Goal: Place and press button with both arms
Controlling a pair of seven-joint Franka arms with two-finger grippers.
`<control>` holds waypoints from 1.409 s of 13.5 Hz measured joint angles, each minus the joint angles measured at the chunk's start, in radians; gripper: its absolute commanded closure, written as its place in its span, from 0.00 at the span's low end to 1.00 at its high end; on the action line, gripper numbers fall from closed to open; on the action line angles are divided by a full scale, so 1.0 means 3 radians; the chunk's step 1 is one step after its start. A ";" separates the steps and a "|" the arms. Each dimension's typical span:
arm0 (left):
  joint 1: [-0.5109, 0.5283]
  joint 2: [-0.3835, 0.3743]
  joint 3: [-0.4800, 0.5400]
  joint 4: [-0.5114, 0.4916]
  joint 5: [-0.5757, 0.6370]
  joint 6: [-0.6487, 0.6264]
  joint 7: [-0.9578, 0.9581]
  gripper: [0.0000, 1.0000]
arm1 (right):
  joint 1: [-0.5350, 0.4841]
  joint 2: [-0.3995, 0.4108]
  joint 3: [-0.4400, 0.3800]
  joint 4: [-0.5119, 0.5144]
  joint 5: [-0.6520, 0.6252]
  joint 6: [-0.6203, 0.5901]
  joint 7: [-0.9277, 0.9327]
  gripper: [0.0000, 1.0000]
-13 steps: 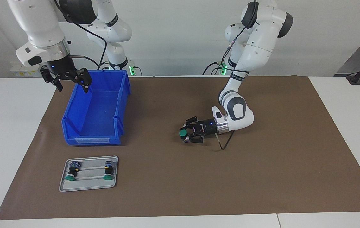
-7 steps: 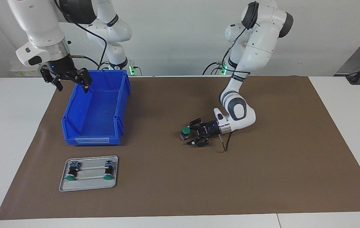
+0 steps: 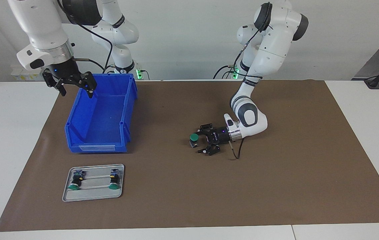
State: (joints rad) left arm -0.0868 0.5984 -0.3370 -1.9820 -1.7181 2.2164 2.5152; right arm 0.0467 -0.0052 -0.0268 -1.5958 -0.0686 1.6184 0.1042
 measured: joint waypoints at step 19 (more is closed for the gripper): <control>-0.0134 -0.1079 0.0049 0.0160 0.0592 0.0433 -0.1906 0.00 | 0.0000 -0.0008 0.0000 -0.0007 0.0000 0.0000 0.0000 0.00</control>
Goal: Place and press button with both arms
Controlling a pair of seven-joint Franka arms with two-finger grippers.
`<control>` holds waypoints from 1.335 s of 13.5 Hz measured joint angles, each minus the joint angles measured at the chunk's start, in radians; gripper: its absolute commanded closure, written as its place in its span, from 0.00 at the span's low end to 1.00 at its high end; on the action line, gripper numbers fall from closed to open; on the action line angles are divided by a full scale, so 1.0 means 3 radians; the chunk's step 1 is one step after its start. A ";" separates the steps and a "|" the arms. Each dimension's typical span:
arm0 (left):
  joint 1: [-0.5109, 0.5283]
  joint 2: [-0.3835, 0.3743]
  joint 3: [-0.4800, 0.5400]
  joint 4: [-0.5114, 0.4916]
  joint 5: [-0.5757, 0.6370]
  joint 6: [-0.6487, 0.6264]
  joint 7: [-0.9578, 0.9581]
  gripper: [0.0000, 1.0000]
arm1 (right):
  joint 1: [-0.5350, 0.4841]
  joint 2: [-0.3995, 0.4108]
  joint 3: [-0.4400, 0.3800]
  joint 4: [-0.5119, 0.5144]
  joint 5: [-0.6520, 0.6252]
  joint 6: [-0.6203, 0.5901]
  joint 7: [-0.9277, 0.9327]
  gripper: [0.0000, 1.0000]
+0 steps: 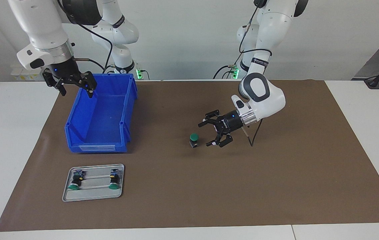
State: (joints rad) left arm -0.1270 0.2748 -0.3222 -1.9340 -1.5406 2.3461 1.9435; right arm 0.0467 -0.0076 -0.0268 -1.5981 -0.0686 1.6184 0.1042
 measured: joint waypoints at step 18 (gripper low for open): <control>-0.0395 -0.0398 0.0024 0.1130 0.4453 -0.1663 -0.5164 0.00 | 0.0074 -0.0008 0.0014 -0.0090 0.0123 0.0100 -0.0162 0.00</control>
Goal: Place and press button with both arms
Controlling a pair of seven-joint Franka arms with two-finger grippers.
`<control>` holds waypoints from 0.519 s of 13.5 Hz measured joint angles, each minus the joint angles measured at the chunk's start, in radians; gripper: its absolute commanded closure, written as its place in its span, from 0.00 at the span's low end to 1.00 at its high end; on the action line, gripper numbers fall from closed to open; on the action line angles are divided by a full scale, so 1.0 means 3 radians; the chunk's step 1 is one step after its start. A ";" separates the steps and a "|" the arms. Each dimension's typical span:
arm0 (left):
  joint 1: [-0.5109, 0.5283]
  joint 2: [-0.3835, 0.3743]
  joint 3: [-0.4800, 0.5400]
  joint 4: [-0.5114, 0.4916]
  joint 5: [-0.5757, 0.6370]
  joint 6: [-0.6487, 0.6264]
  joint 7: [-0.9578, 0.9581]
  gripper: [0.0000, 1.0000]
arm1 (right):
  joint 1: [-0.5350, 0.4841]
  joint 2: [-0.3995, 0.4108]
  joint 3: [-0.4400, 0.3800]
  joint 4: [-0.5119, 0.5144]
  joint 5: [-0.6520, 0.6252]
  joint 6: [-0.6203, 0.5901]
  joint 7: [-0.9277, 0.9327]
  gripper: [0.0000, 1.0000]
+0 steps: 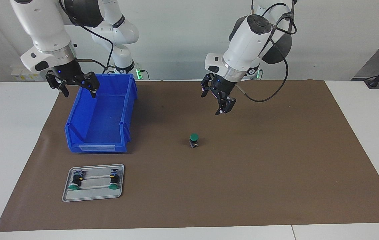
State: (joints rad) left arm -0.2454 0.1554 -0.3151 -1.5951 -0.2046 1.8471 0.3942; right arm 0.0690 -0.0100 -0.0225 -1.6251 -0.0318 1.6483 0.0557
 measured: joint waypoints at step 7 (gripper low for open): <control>-0.0173 -0.0126 -0.0028 -0.0363 0.0120 0.0307 -0.2332 0.78 | 0.1051 0.0185 0.0039 -0.0422 0.0156 0.0894 0.0422 0.00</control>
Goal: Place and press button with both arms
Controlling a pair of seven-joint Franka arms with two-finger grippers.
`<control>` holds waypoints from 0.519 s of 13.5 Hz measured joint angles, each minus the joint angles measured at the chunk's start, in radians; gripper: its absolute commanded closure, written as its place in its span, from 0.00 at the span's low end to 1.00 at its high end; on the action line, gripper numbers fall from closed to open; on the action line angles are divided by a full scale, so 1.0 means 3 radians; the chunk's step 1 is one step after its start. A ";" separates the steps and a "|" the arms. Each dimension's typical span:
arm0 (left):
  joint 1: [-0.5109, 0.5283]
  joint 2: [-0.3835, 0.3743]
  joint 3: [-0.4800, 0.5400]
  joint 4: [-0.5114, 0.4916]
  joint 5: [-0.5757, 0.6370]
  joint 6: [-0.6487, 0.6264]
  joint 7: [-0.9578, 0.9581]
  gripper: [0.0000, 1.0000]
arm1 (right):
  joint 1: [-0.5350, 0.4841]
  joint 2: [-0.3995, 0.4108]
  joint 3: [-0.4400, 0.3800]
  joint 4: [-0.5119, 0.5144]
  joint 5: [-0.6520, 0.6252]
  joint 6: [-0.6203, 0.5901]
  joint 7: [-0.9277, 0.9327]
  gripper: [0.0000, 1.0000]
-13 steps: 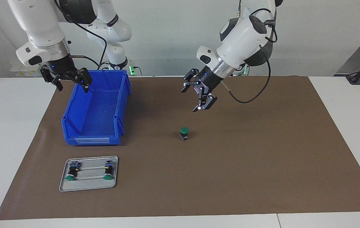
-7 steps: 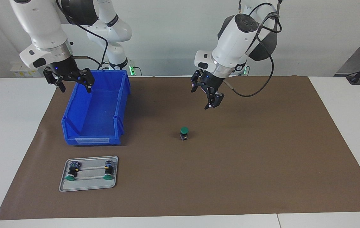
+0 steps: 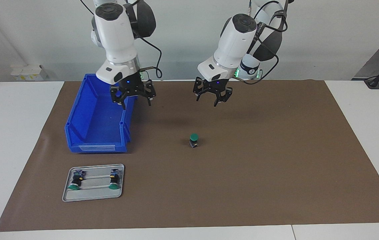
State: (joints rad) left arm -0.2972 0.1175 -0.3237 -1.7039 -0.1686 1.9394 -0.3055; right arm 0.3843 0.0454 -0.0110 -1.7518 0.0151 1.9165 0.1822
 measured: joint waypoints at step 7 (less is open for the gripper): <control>-0.0016 0.0172 0.0006 -0.0227 0.0221 0.0667 -0.0252 1.00 | 0.0139 0.0211 -0.0006 -0.0040 0.0033 0.0148 0.0004 0.00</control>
State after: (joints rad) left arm -0.3020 0.1693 -0.3219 -1.7719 -0.1023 2.1395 -0.3812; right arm 0.4262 0.1088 -0.0127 -1.7637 0.0250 1.9608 0.1835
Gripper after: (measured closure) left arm 0.987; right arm 0.000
